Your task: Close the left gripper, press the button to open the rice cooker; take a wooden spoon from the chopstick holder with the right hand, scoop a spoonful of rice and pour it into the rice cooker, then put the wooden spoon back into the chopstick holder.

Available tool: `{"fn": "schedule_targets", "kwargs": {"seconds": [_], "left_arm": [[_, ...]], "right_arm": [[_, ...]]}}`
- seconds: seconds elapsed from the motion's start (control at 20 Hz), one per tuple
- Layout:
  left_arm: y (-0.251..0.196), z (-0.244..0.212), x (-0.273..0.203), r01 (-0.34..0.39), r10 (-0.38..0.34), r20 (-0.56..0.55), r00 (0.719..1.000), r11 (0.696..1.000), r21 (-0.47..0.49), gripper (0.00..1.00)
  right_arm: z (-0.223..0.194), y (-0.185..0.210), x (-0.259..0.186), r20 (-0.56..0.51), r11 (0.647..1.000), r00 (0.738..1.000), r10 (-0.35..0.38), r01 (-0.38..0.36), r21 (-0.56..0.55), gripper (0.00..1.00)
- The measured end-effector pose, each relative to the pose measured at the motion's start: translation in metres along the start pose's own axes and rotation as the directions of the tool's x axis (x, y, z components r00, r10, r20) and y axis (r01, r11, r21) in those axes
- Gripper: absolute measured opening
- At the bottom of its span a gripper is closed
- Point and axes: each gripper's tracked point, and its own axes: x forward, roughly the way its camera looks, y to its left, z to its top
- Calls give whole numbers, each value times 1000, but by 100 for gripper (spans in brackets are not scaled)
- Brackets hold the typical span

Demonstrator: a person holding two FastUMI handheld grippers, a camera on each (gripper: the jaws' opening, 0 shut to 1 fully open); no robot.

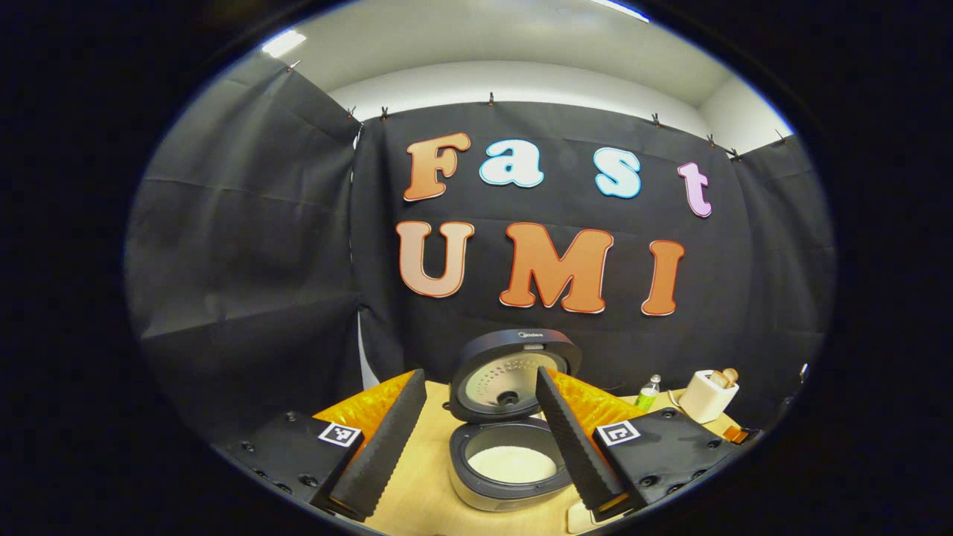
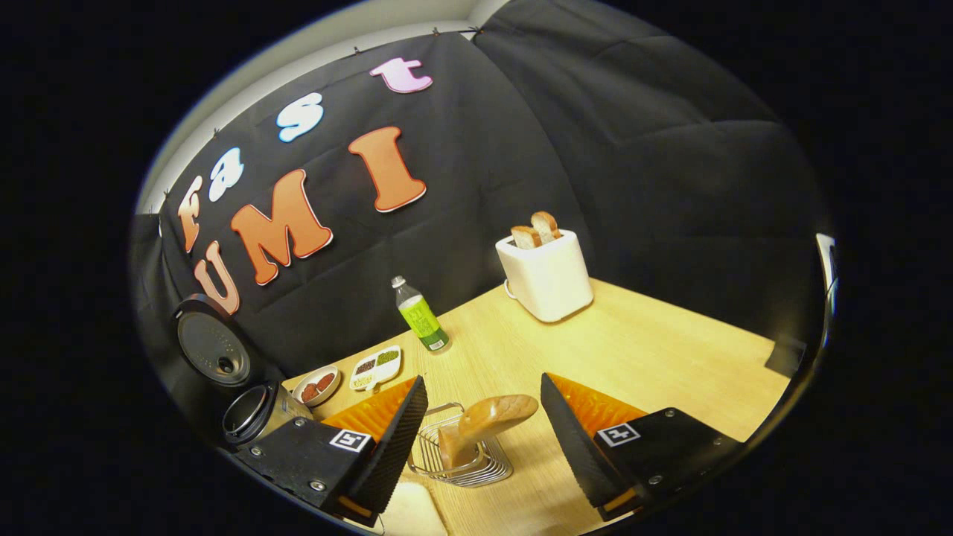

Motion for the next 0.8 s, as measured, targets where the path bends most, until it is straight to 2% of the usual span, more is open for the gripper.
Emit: {"fn": "schedule_targets", "kwargs": {"seconds": [0.05, 0.15, 0.2, 0.25, 0.3, 0.35, 0.4, 0.45, 0.6, 0.8], "left_arm": [[2, -2, 0, -8, 8, -3, 1000, 1000, 2, 97], [7, -7, -1, -23, 23, -12, 1000, 1000, 0, 97], [9, -9, -1, -30, 30, -20, 999, 1000, 3, 97], [12, -10, 0, -38, 39, -23, 999, 999, 7, 96], [13, -10, 0, -45, 45, -26, 999, 999, 10, 96], [13, -11, 0, -49, 50, -29, 998, 999, 10, 97], [13, -11, 0, -53, 53, -31, 998, 999, 10, 97], [13, -11, -1, -59, 59, -34, 998, 998, 10, 97], [14, -13, -7, -91, 90, -44, 995, 996, -5, 96], [13, -2, -22, -153, 152, -27, 988, 988, -9, 97]], "right_arm": [[-3, 0, 3, -6, 1000, 1000, 0, 0, 26, 95], [-8, -1, 6, -25, 997, 1000, 3, 0, 83, 87], [-10, -1, 7, -36, 994, 999, 8, -4, 113, 67], [-12, 0, 9, -49, 990, 999, 15, -8, 144, 71], [-14, 3, 9, -61, 985, 998, 28, -17, 172, 61], [-14, 6, 9, -66, 981, 997, 42, -28, 194, 55], [-12, 9, 9, -69, 978, 996, 55, -39, 206, 42], [-12, 12, 7, -71, 975, 995, 67, -50, 217, 35], [-10, 22, 12, -89, 974, 992, 92, -71, 215, 23], [-6, 33, 17, -138, 986, 985, 104, -84, 145, 10]]}}
